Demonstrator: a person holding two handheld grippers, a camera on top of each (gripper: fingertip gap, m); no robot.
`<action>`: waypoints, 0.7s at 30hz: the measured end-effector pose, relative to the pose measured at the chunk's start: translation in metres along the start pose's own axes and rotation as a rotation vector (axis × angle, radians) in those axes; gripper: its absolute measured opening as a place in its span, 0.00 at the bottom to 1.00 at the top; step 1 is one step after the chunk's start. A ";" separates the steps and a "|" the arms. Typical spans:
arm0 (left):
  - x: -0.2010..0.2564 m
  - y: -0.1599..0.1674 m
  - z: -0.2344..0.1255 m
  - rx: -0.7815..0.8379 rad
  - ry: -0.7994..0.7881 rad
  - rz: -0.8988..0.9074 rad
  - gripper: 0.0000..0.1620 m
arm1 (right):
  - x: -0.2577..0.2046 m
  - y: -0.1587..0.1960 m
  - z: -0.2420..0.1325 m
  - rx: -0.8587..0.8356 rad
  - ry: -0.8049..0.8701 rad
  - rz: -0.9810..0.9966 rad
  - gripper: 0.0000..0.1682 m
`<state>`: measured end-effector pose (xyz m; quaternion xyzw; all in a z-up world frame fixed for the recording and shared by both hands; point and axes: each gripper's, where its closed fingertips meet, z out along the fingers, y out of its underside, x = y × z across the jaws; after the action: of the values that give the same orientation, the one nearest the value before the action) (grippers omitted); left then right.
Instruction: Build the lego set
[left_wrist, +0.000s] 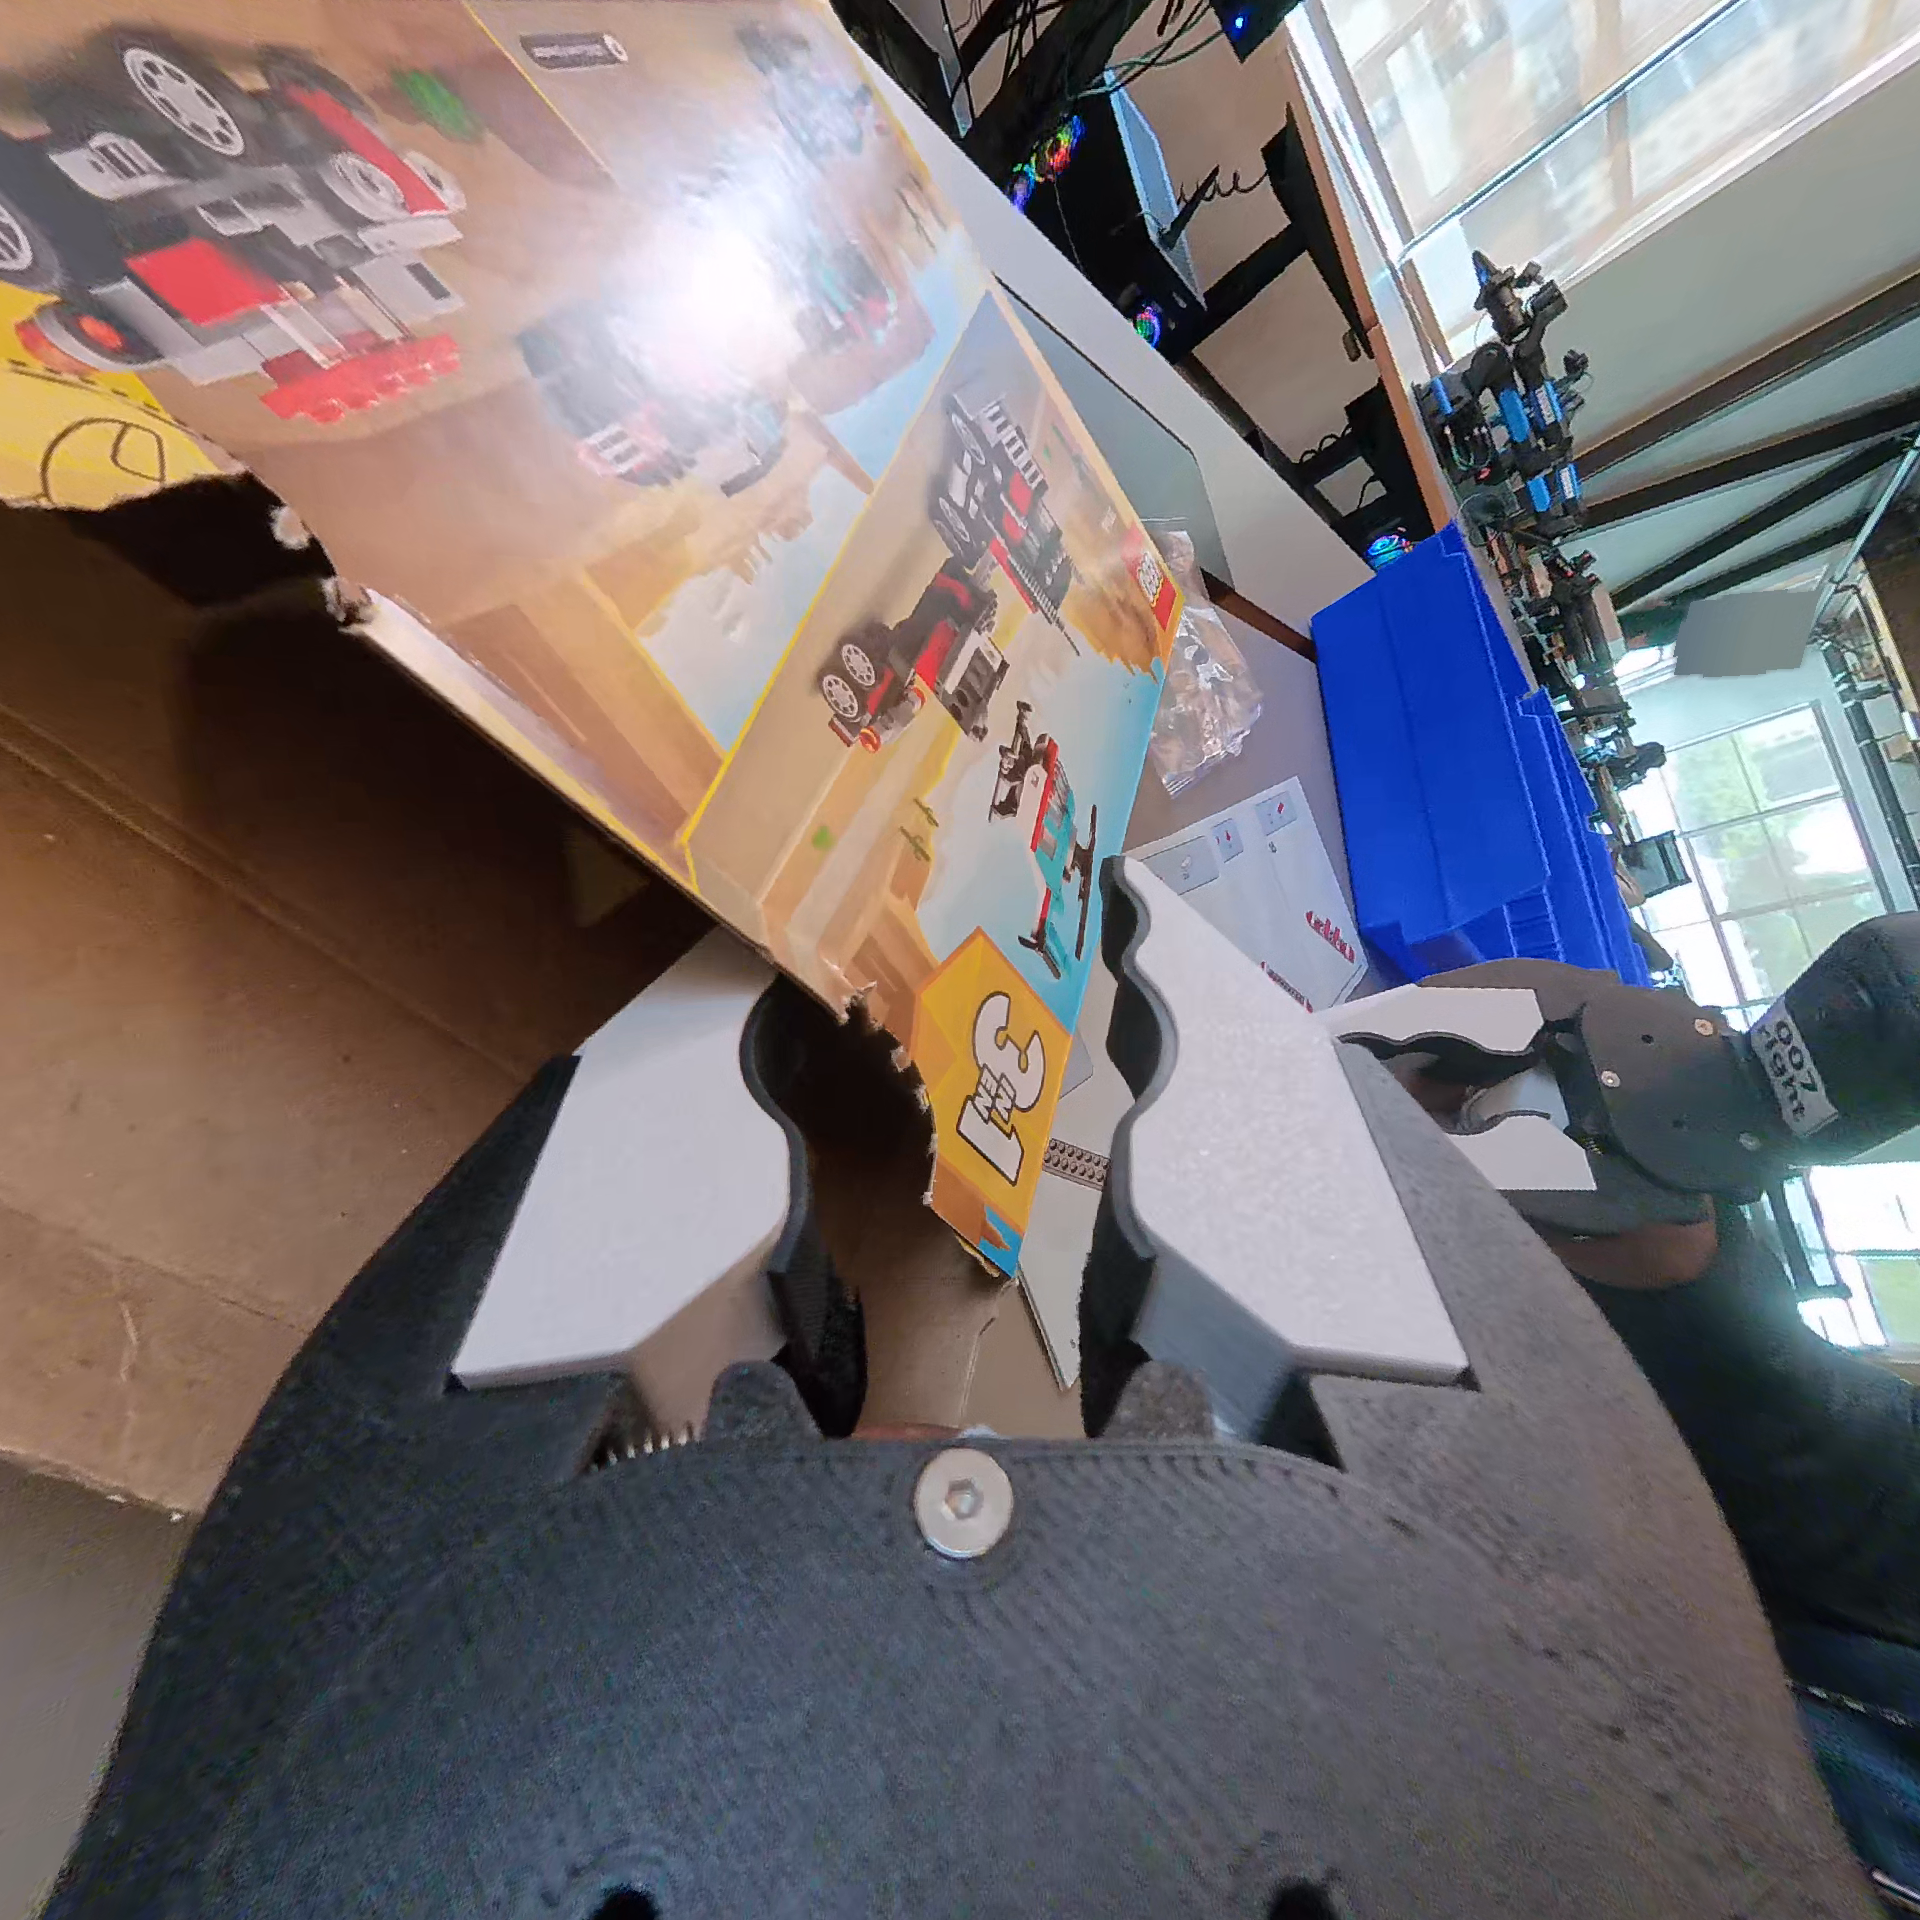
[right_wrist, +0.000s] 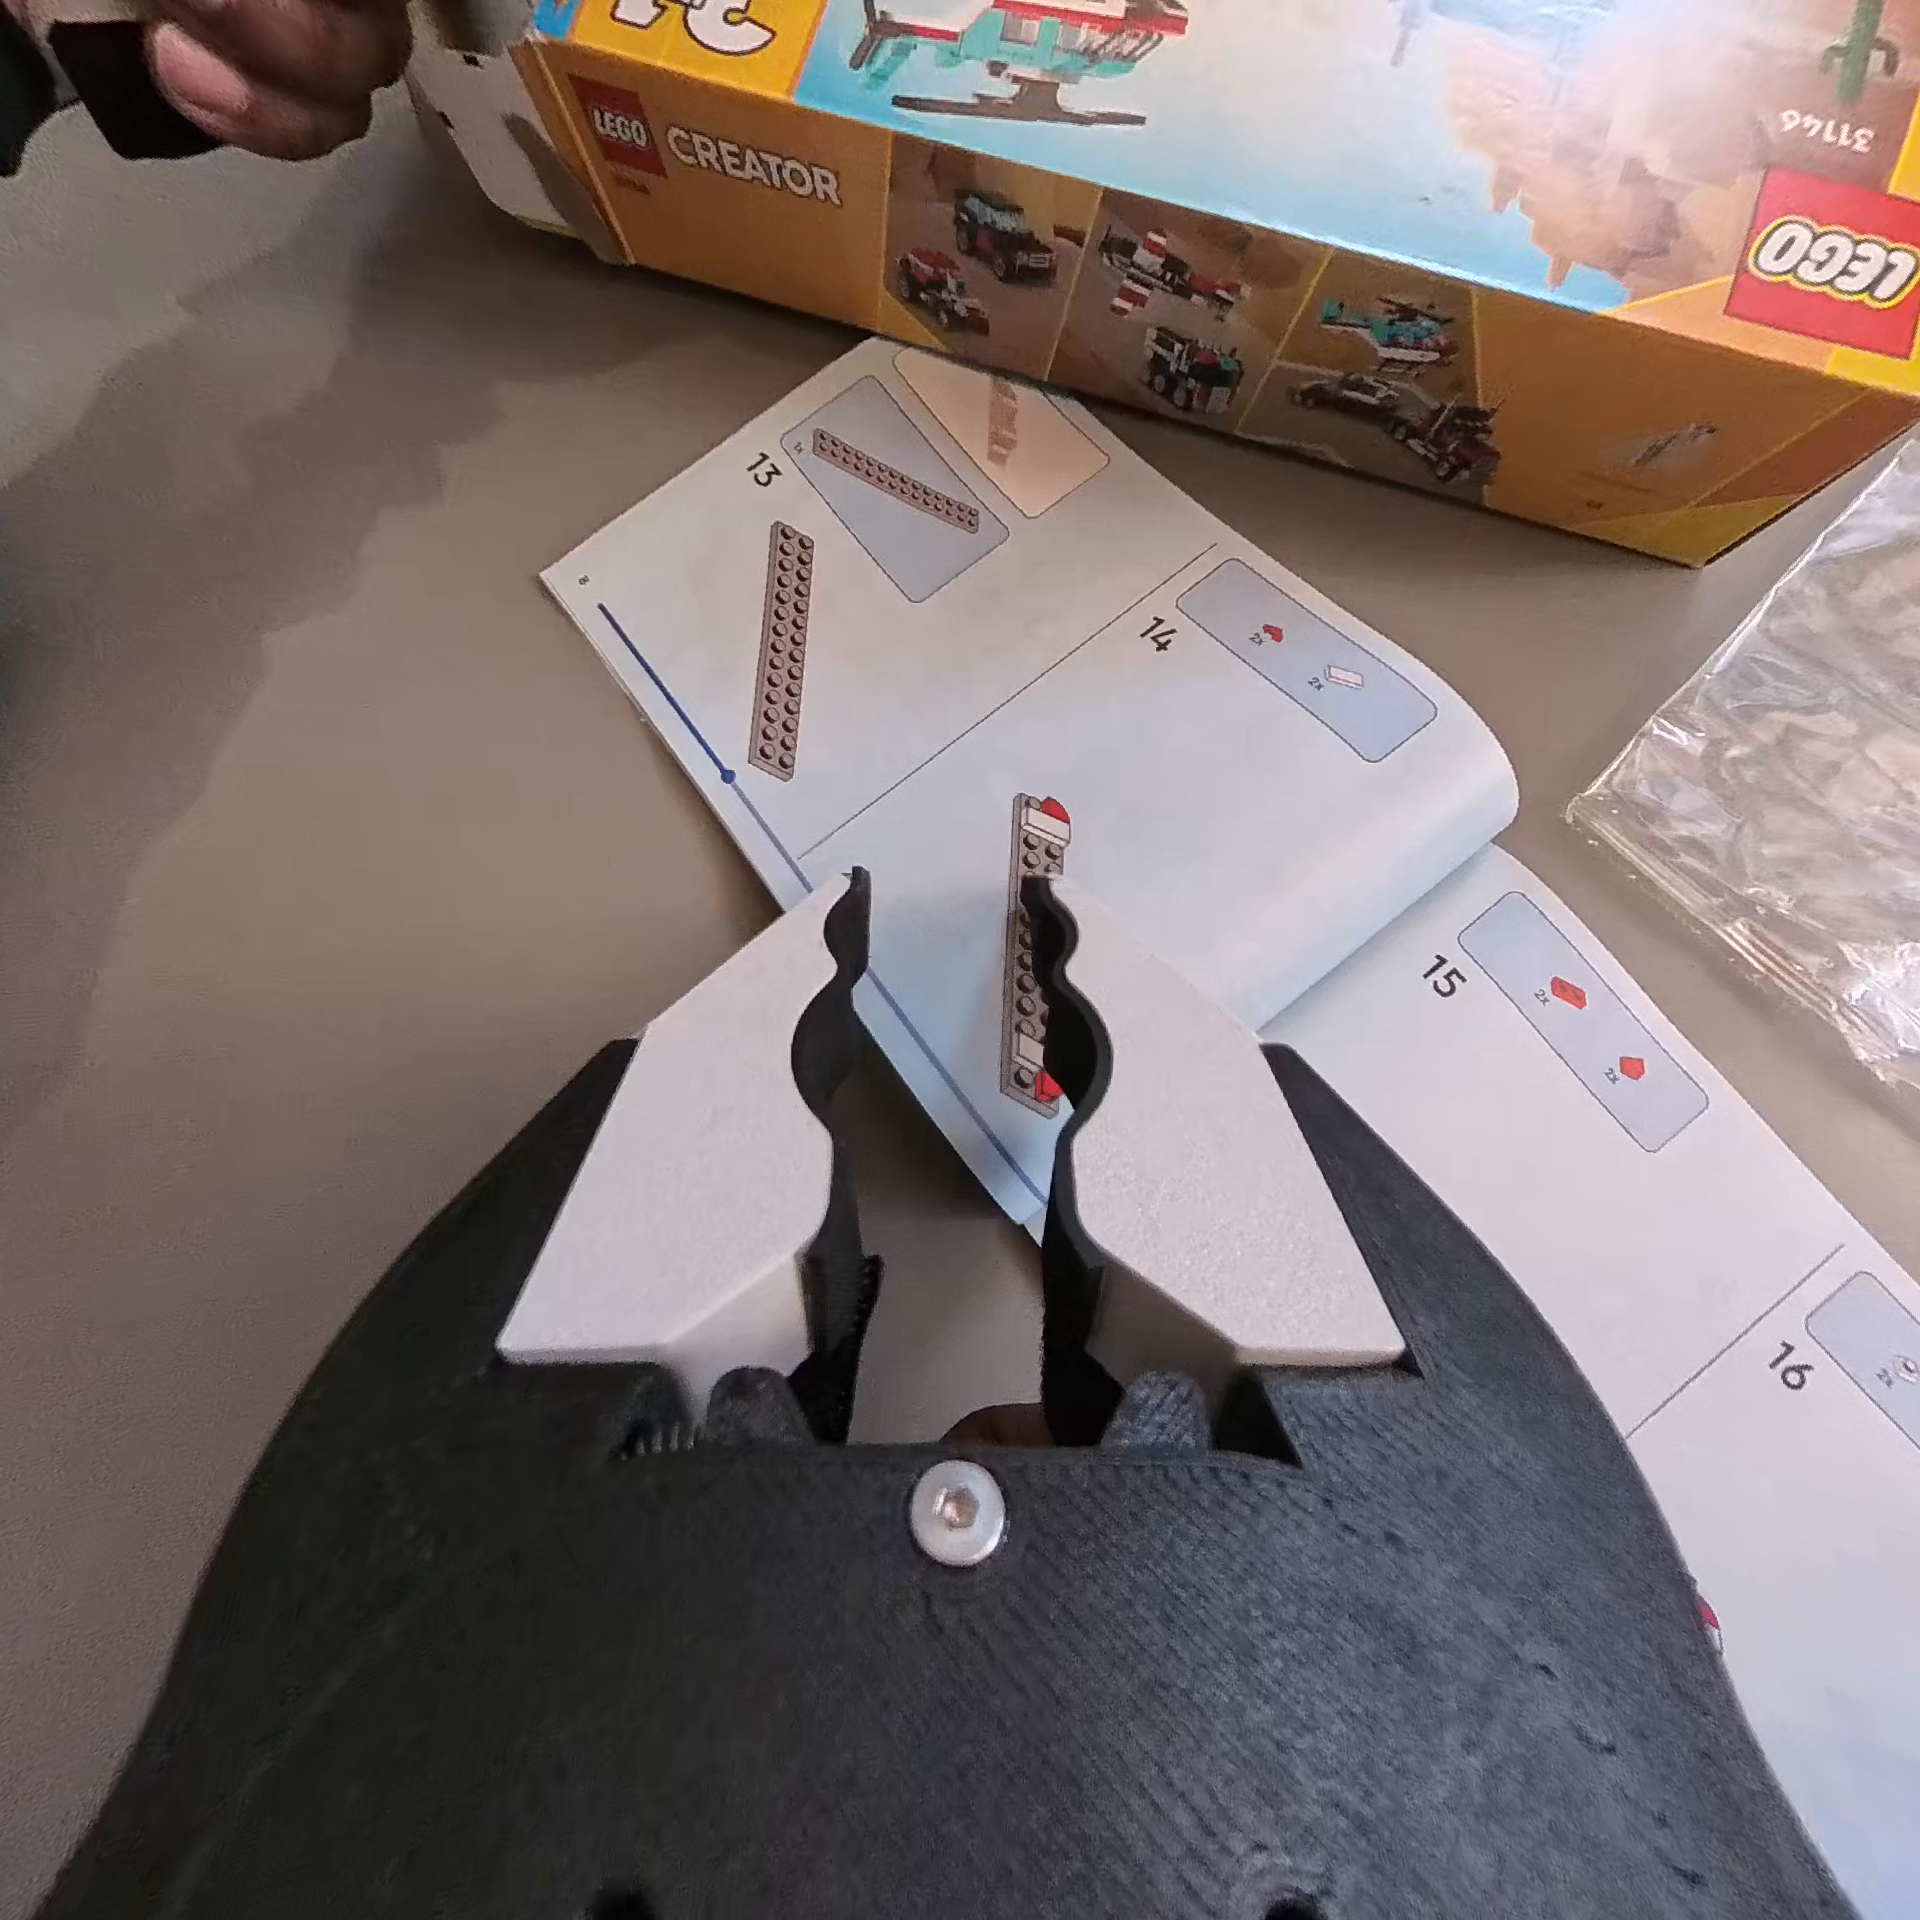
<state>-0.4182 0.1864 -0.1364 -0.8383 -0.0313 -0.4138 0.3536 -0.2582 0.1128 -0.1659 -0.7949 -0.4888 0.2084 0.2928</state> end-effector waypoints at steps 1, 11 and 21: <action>0.000 0.000 0.000 0.001 0.000 0.001 0.36 | -0.001 0.000 0.000 0.001 -0.002 -0.001 0.19; 0.004 -0.002 -0.001 0.002 -0.017 0.017 0.36 | 0.000 -0.005 -0.004 0.015 -0.018 -0.016 0.19; 0.001 0.008 -0.003 -0.036 -0.031 0.049 0.40 | -0.019 -0.004 -0.020 0.075 -0.080 0.014 0.19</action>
<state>-0.4171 0.1784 -0.1386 -0.8515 -0.0089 -0.3923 0.3478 -0.2569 0.0920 -0.1475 -0.7778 -0.4864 0.2603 0.3011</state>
